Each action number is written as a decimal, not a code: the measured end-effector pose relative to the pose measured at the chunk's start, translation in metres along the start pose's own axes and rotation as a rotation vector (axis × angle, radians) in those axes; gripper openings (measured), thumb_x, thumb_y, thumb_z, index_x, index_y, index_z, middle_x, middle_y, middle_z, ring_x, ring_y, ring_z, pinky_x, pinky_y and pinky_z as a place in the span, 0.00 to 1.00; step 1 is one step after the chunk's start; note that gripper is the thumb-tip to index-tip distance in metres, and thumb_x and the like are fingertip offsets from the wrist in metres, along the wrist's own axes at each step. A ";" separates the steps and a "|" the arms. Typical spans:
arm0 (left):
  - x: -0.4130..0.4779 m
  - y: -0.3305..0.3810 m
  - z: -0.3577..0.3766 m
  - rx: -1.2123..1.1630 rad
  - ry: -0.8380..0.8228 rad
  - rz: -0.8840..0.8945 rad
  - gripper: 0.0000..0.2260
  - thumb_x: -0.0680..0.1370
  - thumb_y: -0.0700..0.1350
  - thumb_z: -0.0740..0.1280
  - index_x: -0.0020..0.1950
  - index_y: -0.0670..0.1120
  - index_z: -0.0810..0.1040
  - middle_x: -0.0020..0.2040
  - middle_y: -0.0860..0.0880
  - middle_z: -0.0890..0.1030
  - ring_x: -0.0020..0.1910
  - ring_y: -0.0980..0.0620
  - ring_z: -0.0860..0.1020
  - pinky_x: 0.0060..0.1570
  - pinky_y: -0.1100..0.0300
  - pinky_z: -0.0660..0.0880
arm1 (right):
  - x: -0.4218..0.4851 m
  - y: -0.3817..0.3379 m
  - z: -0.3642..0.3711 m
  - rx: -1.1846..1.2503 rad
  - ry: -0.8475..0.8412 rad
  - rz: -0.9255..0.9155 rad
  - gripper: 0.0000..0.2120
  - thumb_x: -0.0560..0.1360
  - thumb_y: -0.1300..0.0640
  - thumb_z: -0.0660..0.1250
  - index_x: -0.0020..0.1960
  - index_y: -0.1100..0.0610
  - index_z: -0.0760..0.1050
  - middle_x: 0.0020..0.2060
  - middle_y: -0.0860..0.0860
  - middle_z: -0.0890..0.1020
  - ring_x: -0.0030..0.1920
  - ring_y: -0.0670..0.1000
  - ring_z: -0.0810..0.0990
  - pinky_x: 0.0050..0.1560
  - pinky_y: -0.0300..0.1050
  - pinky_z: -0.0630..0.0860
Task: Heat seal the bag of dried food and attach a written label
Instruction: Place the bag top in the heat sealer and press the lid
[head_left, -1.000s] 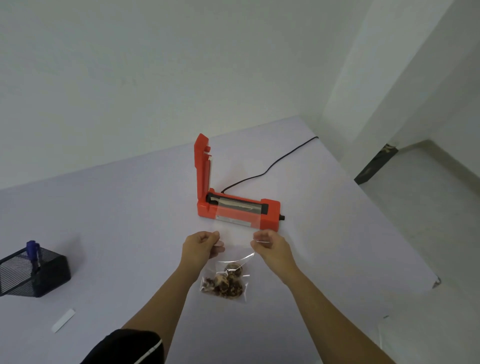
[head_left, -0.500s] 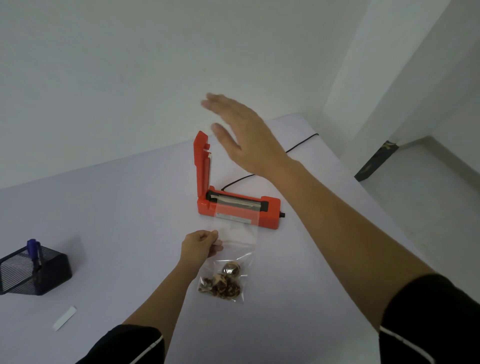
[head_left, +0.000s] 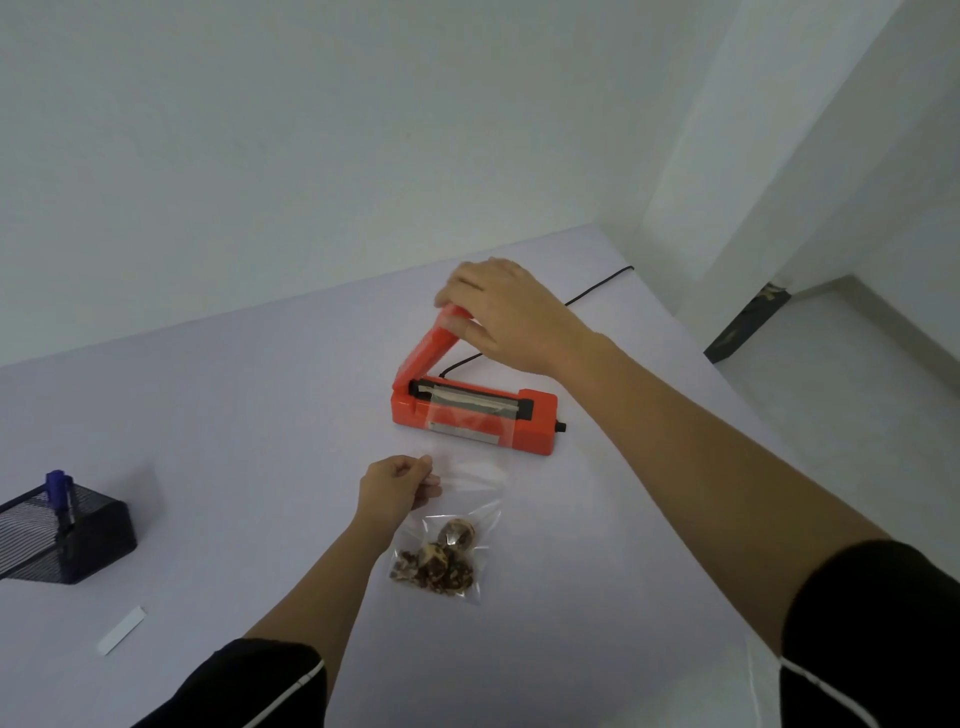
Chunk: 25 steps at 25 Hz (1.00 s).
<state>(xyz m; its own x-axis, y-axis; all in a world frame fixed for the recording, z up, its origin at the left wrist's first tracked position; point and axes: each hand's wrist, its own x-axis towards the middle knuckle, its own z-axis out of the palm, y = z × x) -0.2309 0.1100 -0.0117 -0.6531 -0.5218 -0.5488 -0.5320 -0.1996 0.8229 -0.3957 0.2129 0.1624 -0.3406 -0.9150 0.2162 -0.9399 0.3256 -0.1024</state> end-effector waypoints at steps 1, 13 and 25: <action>0.000 0.000 0.000 0.003 0.000 -0.002 0.09 0.77 0.43 0.66 0.42 0.39 0.80 0.37 0.42 0.83 0.34 0.50 0.82 0.35 0.63 0.78 | -0.009 0.005 0.004 0.012 0.019 0.009 0.13 0.79 0.53 0.59 0.56 0.58 0.76 0.54 0.54 0.79 0.55 0.55 0.77 0.59 0.49 0.68; 0.005 -0.001 -0.001 0.015 0.004 -0.017 0.09 0.77 0.44 0.66 0.43 0.38 0.80 0.39 0.43 0.84 0.36 0.49 0.82 0.36 0.62 0.77 | -0.096 0.036 0.088 -0.057 -0.269 0.389 0.23 0.81 0.59 0.50 0.75 0.57 0.51 0.76 0.52 0.57 0.76 0.51 0.55 0.73 0.51 0.55; 0.011 -0.004 0.002 0.024 -0.009 -0.019 0.10 0.77 0.45 0.66 0.45 0.37 0.80 0.39 0.42 0.84 0.37 0.49 0.82 0.39 0.61 0.79 | -0.106 0.035 0.129 0.001 -0.360 0.519 0.31 0.77 0.71 0.51 0.76 0.60 0.43 0.77 0.56 0.48 0.77 0.55 0.49 0.75 0.48 0.48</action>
<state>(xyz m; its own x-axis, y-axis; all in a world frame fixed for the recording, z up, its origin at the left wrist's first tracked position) -0.2368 0.1067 -0.0215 -0.6475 -0.5103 -0.5660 -0.5574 -0.1892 0.8084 -0.3899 0.2904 0.0104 -0.7228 -0.6609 -0.2019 -0.6545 0.7485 -0.1071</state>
